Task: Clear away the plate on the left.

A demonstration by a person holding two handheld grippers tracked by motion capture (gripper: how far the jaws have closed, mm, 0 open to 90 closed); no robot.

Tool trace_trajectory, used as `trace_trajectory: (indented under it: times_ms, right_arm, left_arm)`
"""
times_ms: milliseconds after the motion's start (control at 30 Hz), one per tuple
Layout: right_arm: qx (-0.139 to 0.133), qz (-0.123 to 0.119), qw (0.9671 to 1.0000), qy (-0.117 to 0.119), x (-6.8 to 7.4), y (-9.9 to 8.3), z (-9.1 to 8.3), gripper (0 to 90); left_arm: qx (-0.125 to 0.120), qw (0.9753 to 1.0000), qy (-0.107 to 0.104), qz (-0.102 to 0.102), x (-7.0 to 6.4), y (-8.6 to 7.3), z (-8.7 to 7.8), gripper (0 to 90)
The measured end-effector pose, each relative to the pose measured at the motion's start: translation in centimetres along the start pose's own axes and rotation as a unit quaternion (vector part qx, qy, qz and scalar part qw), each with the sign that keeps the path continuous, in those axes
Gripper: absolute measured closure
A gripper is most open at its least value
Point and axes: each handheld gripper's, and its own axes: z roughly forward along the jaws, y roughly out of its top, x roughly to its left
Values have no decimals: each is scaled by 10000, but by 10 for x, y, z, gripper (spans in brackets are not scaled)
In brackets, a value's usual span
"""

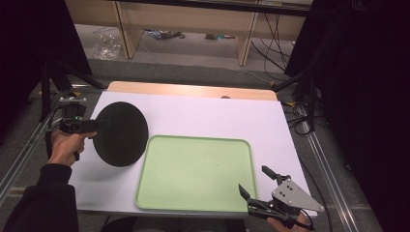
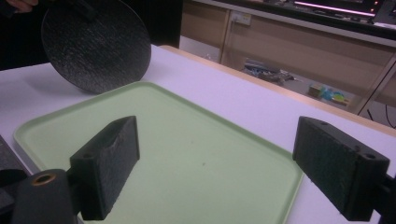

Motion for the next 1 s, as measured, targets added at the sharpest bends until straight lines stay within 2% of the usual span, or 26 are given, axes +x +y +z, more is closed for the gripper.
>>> trace_trajectory:
  times_ms: [33, 67, 267, 300, 333, 367, 400, 500, 700, 733, 767, 833, 900, 933, 1000]
  right_arm:
    - [47, -7, 10000, -16, 0, 0, 0, 154]
    - [17, -8, 10000, -27, 0, 0, 0, 154]
    - [15, -15, 10000, -16, 1, 0, 0, 154]
    - [22, -15, 10000, -18, 1, 0, 0, 154]
    - [22, -15, 10000, -18, 1, 0, 0, 154]
    - [19, -6, 10000, -24, 0, 0, 0, 155]
    - [3, -3, 10000, -22, 0, 0, 0, 154]
    - [-7, 0, 10000, -20, 0, 0, 0, 154]
    - [-5, 5, 10000, -20, 0, 0, 0, 154]
    - [2, -4, 10000, -33, 0, 0, 1, 154]
    - [2, -4, 10000, -33, 0, 0, 1, 154]
    - [8, -21, 10000, -25, 1, 0, 1, 154]
    - [-3, -10, 10000, -41, 0, 0, 1, 155]
    - [51, 3, 10000, -16, 0, 0, 1, 154]
    - [4, 0, 10000, -33, 1, 0, 1, 155]
  left_arm:
    - [3, 10000, -4, 35, 1, 0, -1, 803]
    - [-46, 10000, -12, -81, 2, -1, 0, 804]
    - [-92, 9999, -30, -114, 3, -3, 0, 806]
    - [-137, 9997, -68, -197, 6, -4, 1, 805]
    - [-137, 9997, -68, -197, 6, -4, 1, 805]
    - [-186, 9990, -124, -374, 11, -6, 2, 805]
    - [-208, 9986, -139, -456, 13, -8, 2, 805]
    - [-263, 9979, -172, -572, 17, -10, 3, 805]
    - [-411, 9937, -268, -1005, 33, -18, 4, 804]
    - [-461, 9914, -303, -1183, 40, -21, 4, 802]
    - [-461, 9914, -303, -1183, 40, -21, 4, 802]
    - [-577, 9870, -376, -1450, 47, -25, 3, 797]
    - [-623, 9854, -406, -1533, 52, -27, 1, 793]
    - [-637, 9836, -390, -1643, 53, -28, 0, 792]
    - [-669, 9837, -390, -1625, 54, -27, -3, 791]
